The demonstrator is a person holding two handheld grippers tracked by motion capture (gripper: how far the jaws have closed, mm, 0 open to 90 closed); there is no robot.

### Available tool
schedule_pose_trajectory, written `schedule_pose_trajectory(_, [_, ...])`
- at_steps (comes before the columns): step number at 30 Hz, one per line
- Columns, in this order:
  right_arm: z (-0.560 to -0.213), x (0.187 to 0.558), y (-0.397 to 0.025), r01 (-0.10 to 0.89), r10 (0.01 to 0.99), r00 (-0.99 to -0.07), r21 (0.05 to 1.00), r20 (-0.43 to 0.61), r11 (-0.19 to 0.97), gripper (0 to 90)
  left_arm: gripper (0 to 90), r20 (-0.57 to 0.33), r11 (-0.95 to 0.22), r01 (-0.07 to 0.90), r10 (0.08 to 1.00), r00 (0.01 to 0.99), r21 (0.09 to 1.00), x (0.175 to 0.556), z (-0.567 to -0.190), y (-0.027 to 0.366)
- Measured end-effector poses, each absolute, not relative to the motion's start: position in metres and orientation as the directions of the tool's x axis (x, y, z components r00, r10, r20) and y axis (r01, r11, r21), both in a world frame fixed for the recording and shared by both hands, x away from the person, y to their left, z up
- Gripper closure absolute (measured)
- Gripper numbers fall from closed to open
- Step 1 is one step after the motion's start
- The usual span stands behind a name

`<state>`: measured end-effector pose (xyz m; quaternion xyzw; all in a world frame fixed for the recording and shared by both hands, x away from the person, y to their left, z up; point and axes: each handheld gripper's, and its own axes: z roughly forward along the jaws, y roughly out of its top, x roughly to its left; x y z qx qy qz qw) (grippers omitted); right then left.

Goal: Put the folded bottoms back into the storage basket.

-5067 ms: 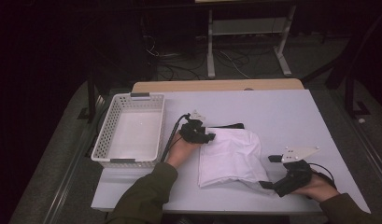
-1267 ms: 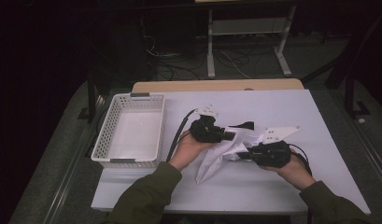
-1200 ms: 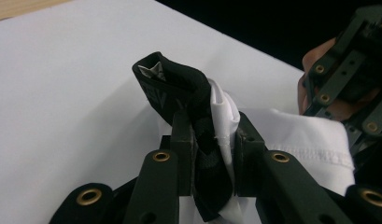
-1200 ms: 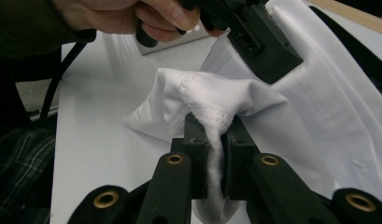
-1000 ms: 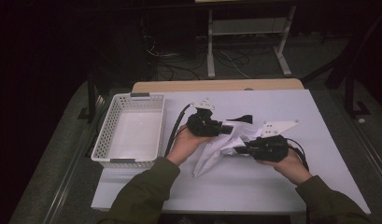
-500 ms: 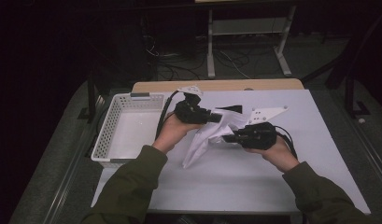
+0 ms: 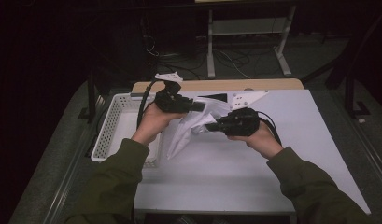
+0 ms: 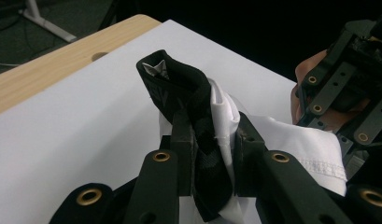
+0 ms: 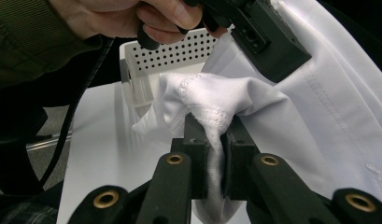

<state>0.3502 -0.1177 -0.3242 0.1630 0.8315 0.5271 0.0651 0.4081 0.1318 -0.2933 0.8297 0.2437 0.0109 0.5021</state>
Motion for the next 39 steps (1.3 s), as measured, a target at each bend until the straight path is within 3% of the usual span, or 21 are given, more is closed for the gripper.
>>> schedule_pose_trajectory(19, [-0.302,0.369,-0.041,0.154,0.26,-0.965,0.892,0.043,0.425,81.3,74.6,-0.184,-0.345,0.409,0.531,0.827,0.845,0.414,-0.273,0.223])
schedule_pose_trajectory(39, [-0.327,0.37,0.035,0.13,0.165,-0.985,0.858,0.053,0.498,81.3,74.6,-0.169,-0.331,0.463,0.636,0.753,0.822,0.413,-0.3,0.295])
